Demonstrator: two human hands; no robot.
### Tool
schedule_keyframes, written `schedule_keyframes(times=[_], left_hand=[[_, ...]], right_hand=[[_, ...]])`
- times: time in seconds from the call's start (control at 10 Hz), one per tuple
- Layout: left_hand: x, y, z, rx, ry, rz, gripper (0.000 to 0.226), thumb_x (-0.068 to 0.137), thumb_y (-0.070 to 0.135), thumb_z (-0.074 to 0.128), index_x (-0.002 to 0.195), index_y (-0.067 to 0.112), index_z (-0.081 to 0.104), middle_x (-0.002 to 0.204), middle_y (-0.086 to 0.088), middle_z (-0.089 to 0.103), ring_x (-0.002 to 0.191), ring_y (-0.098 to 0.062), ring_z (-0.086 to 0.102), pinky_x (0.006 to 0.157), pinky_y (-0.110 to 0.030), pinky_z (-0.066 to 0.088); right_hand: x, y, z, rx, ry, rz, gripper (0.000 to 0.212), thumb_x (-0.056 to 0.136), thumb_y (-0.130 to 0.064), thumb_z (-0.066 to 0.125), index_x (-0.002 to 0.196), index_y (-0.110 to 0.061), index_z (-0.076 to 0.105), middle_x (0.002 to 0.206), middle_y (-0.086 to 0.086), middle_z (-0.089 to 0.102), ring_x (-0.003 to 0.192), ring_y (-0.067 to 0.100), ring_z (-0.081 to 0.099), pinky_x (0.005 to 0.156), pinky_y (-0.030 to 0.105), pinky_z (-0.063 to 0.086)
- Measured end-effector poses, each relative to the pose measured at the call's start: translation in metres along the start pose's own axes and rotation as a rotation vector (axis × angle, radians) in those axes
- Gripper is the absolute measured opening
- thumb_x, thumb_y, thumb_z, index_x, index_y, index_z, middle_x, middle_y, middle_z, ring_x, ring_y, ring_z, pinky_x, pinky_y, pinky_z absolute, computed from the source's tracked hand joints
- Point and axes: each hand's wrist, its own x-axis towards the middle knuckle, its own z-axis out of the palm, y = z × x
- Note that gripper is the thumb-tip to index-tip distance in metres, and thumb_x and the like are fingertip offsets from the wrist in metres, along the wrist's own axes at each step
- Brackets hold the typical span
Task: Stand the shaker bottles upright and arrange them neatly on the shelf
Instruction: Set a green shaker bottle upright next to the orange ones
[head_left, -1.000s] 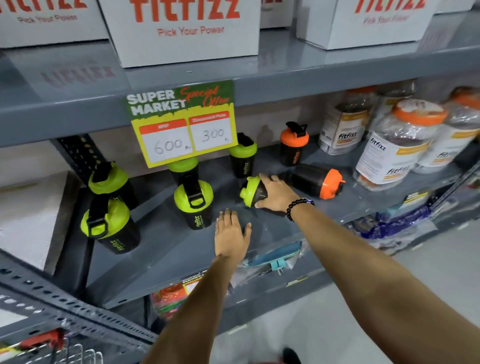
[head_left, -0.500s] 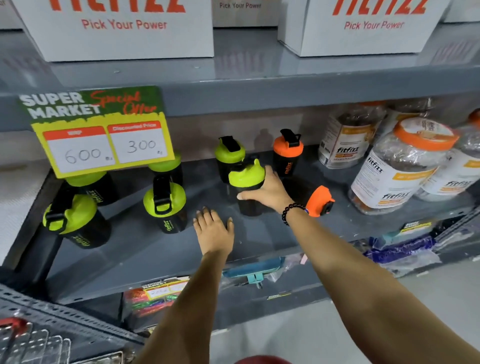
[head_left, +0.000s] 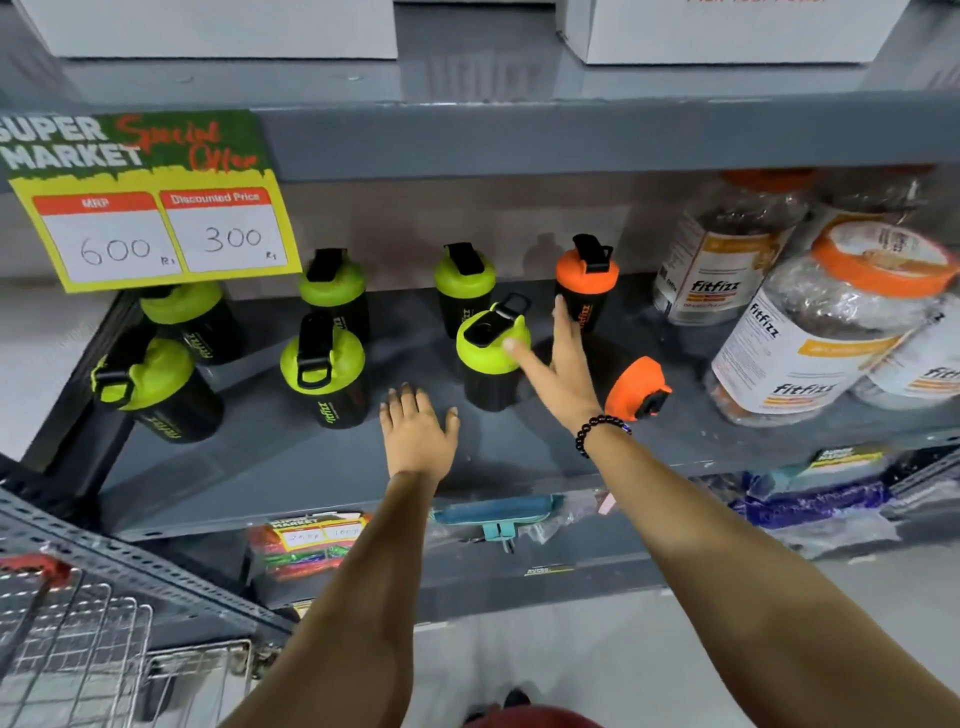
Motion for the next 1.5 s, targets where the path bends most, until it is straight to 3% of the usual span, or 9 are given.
schedule_keyframes(times=[0.1,0.2,0.3,0.4,0.5,0.7,0.9,1.1,1.5], left_hand=[[0.000,0.000,0.000,0.002,0.004,0.008,0.062,0.096,0.039,0.041,0.141,-0.004,0.034,0.151,-0.024,0.033,0.143,-0.038,0.025,0.120,-0.048,0.015],[-0.001,0.000,-0.001,0.000,0.002,0.008,0.062,0.096,0.038,0.042,0.140,-0.004,0.034,0.151,-0.024,0.034,0.143,-0.038,0.024,0.120,-0.048,0.015],[-0.001,0.000,-0.002,0.000,-0.003,0.009,0.062,0.097,0.038,0.041,0.141,-0.004,0.034,0.152,-0.023,0.032,0.144,-0.038,0.023,0.120,-0.048,0.014],[-0.002,-0.001,-0.003,0.004,-0.013,0.015,0.062,0.097,0.039,0.039,0.142,-0.003,0.033,0.153,-0.022,0.031,0.145,-0.037,0.021,0.120,-0.047,0.013],[-0.002,-0.001,-0.003,0.019,-0.023,0.017,0.063,0.098,0.040,0.036,0.145,-0.002,0.028,0.155,-0.021,0.027,0.146,-0.036,0.018,0.121,-0.047,0.011],[-0.001,0.000,-0.001,0.040,-0.045,0.018,0.063,0.099,0.040,0.033,0.148,0.001,0.023,0.158,-0.020,0.021,0.147,-0.036,0.014,0.121,-0.046,0.009],[0.000,-0.001,0.000,0.047,-0.054,0.020,0.062,0.099,0.040,0.033,0.149,0.005,0.022,0.158,-0.020,0.020,0.147,-0.036,0.014,0.121,-0.047,0.008],[-0.001,0.000,-0.002,0.047,-0.055,0.023,0.062,0.099,0.040,0.031,0.149,0.005,0.022,0.159,-0.019,0.019,0.148,-0.036,0.012,0.122,-0.046,0.008],[-0.002,-0.001,-0.005,0.033,-0.075,0.020,0.062,0.099,0.040,0.031,0.149,0.004,0.021,0.159,-0.019,0.019,0.148,-0.036,0.012,0.122,-0.046,0.008]], right_hand=[[0.004,-0.007,-0.008,-0.082,0.142,-0.169,0.062,0.085,-0.008,0.058,0.143,-0.012,0.035,0.149,0.011,0.035,0.135,0.025,0.038,0.107,0.032,0.037],[0.021,-0.036,-0.013,-0.300,-0.015,-0.370,0.062,0.074,0.008,0.048,0.133,-0.010,0.051,0.144,0.010,0.046,0.135,0.026,0.039,0.115,0.033,0.030],[0.031,-0.056,-0.012,-0.542,-0.269,-0.413,0.063,0.076,0.008,0.046,0.134,-0.015,0.051,0.150,0.007,0.040,0.143,0.023,0.025,0.121,0.037,0.016],[0.041,-0.061,-0.007,-0.735,-0.470,-0.374,0.055,0.082,0.004,0.045,0.132,-0.016,0.054,0.146,0.007,0.046,0.141,0.025,0.030,0.122,0.040,0.012],[0.045,-0.059,-0.006,-0.710,-0.413,-0.312,0.044,0.086,-0.009,0.054,0.130,-0.017,0.056,0.135,0.008,0.056,0.126,0.029,0.047,0.108,0.038,0.038],[0.045,-0.066,0.001,-0.793,-0.259,-0.221,0.050,0.083,-0.043,0.064,0.123,-0.014,0.058,0.124,0.009,0.057,0.115,0.028,0.053,0.080,0.030,0.040],[0.043,-0.069,0.012,-0.741,-0.157,-0.141,0.051,0.082,-0.047,0.065,0.112,-0.006,0.060,0.117,0.013,0.063,0.108,0.033,0.059,0.080,0.036,0.048],[0.041,-0.075,0.021,-0.735,-0.088,-0.071,0.045,0.085,-0.045,0.062,0.099,-0.003,0.061,0.105,0.015,0.066,0.099,0.033,0.062,0.069,0.034,0.042],[0.031,-0.070,0.023,-0.658,-0.006,-0.043,0.055,0.084,-0.054,0.057,0.111,-0.006,0.058,0.109,0.015,0.066,0.102,0.034,0.062,0.076,0.037,0.049]])
